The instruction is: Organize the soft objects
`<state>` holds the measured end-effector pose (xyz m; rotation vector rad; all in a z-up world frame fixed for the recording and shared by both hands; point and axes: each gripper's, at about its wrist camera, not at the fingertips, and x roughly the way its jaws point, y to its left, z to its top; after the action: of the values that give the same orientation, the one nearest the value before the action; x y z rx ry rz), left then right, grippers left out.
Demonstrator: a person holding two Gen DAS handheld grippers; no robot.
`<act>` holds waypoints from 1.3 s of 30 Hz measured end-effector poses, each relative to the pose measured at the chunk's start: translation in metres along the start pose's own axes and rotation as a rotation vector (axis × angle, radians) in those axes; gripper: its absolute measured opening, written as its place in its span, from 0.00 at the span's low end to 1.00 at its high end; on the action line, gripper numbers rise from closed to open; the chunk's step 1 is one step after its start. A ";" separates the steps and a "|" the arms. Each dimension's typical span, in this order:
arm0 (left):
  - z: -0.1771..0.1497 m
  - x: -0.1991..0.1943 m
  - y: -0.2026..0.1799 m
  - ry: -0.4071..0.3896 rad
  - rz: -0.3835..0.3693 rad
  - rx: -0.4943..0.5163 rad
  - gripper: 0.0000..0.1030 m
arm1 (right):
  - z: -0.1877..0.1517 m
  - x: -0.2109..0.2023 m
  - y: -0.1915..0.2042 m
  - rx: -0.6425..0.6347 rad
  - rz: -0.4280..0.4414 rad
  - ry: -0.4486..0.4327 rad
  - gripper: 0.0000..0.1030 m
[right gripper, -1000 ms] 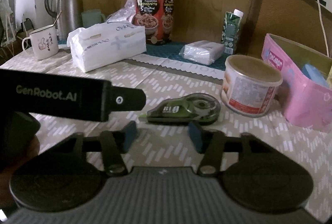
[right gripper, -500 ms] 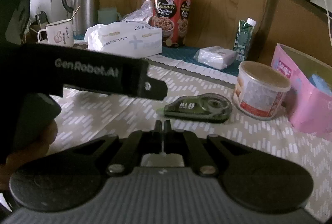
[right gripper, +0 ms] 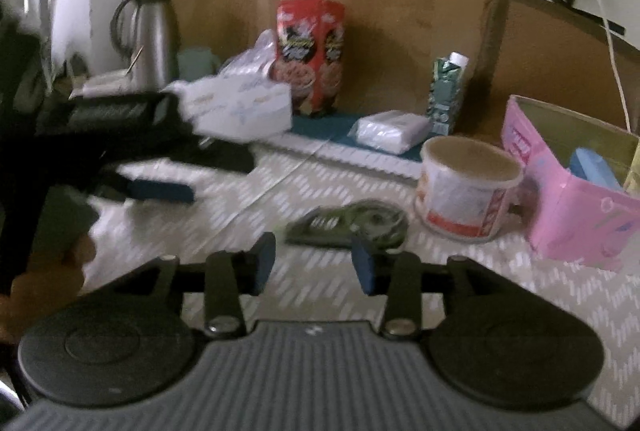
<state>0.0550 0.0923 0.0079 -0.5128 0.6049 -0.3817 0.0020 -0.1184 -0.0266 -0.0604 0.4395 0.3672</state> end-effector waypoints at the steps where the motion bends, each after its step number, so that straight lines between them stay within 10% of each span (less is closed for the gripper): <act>1: 0.000 -0.001 0.000 -0.005 0.004 0.003 1.00 | 0.004 0.005 -0.003 0.012 -0.001 0.005 0.49; 9: 0.000 -0.003 0.002 -0.010 0.015 -0.005 1.00 | 0.024 0.059 0.015 -0.128 -0.017 0.081 0.44; 18: -0.001 -0.002 0.002 0.005 0.009 -0.014 1.00 | -0.013 0.009 0.023 -0.329 -0.041 0.080 0.29; 26: -0.001 0.000 0.000 0.012 0.013 -0.003 1.00 | -0.024 -0.029 -0.010 -0.107 -0.021 0.036 0.29; 36: -0.001 0.001 0.000 0.013 0.023 0.006 1.00 | -0.010 -0.008 -0.014 -0.069 -0.029 0.046 0.69; 39: -0.001 0.002 0.000 0.015 0.023 0.008 1.00 | -0.009 0.012 -0.012 -0.076 -0.023 0.108 0.67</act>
<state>0.0556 0.0907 0.0067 -0.4952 0.6228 -0.3661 0.0126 -0.1268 -0.0402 -0.1600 0.5310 0.3588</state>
